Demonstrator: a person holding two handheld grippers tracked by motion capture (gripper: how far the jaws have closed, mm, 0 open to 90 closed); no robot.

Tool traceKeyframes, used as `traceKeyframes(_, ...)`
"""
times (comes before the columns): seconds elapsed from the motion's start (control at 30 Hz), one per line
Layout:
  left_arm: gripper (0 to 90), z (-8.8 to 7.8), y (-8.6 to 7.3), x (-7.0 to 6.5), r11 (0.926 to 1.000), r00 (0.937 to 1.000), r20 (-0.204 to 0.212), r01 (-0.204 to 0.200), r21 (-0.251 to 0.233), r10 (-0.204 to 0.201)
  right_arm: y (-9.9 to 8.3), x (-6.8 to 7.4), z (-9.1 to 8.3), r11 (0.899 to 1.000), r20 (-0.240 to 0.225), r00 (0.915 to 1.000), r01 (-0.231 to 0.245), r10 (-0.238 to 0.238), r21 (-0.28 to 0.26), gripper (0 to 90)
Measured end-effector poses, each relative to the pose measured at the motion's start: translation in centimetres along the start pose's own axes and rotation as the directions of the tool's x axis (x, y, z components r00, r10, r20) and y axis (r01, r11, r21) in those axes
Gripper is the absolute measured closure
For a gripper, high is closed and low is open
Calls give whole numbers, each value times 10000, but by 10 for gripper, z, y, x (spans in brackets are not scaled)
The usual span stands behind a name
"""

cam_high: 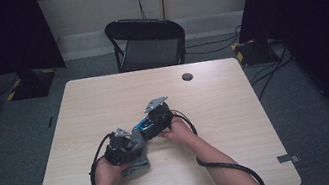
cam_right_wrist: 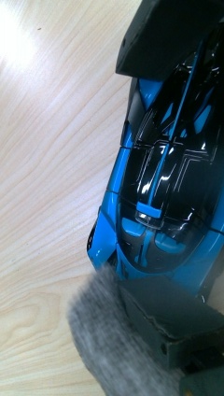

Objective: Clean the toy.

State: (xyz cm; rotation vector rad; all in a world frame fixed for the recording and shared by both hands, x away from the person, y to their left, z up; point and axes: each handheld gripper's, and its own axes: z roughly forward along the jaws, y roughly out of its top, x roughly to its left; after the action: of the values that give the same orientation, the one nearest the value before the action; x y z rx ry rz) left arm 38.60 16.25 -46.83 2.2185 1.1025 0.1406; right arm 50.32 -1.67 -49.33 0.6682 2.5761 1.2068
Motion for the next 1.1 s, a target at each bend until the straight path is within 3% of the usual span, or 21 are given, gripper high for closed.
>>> traceKeyframes(0.3,752,-2,-3,-16,9991,9965,746,-386,146,374,-1,1,0,10000,10,10000,-55,55,-65,0)
traceKeyframes(0.37,752,-5,-1,-20,9980,9953,758,-611,137,599,-1,1,0,10000,11,10000,-54,54,-67,0)
traceKeyframes(0.67,752,-20,-2,-17,9983,9945,868,-586,-69,590,-1,1,0,9999,23,10000,-54,54,-90,0)
traceKeyframes(0.93,748,-35,-9,-10,9982,9964,616,-566,-214,579,0,1,0,10000,36,10000,-38,38,-24,0)
traceKeyframes(1.0,746,-40,-11,-3,9982,9977,378,-549,-259,559,0,1,0,10000,36,10000,-41,41,-24,0)
traceKeyframes(1.1,745,-50,-14,16,9983,9999,-72,-134,-559,130,-1,1,0,10000,33,10000,-38,38,-70,0)
